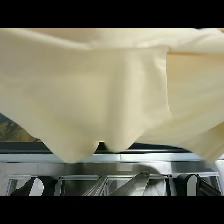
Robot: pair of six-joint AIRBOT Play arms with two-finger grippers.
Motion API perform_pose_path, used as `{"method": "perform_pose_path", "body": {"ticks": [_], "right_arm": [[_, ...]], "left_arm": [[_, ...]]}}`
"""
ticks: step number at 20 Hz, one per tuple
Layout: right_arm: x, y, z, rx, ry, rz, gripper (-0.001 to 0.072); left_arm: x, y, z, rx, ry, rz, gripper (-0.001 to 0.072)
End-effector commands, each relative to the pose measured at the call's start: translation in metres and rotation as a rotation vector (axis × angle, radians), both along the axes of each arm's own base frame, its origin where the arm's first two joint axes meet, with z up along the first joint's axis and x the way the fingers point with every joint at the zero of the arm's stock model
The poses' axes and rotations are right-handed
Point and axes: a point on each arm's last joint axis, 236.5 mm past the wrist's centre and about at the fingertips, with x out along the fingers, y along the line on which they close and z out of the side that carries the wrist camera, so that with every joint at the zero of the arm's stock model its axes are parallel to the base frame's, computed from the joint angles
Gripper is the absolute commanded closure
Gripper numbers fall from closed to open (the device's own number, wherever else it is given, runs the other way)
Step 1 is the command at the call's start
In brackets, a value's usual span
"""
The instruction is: Fold the shirts.
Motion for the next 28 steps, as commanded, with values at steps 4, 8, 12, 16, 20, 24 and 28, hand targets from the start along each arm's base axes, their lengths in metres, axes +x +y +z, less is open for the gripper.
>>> {"method": "perform_pose_path", "body": {"ticks": [4,8,12,16,20,24,28], "right_arm": [[0.136,-0.043,-0.119,0.061,0.420,0.177,0.0696],[0.244,-0.026,-0.280,0.090,0.768,0.272,0.0695],[0.306,-0.021,-0.428,0.229,1.004,0.237,0.0207],[0.298,-0.034,-0.409,0.321,0.942,0.400,0.0234],[0.264,-0.090,-0.365,0.345,0.876,0.437,0.0629],[0.211,-0.133,-0.432,0.242,1.198,0.339,0.0695],[0.180,-0.131,-0.462,0.187,1.371,0.355,0.0695]], "left_arm": [[0.124,-0.008,-0.142,-0.030,0.341,-0.135,0.0686],[0.226,-0.023,-0.295,0.043,0.588,-0.073,0.0687],[0.281,-0.023,-0.399,0.073,0.765,-0.136,0.0352],[0.284,0.022,-0.397,-0.006,0.919,-0.175,0.0020],[0.229,0.090,-0.404,0.126,1.145,-0.085,0.0020],[0.147,0.090,-0.445,0.110,1.348,-0.089,0.0021],[0.085,0.066,-0.510,0.070,1.467,-0.061,0.0023]]}}
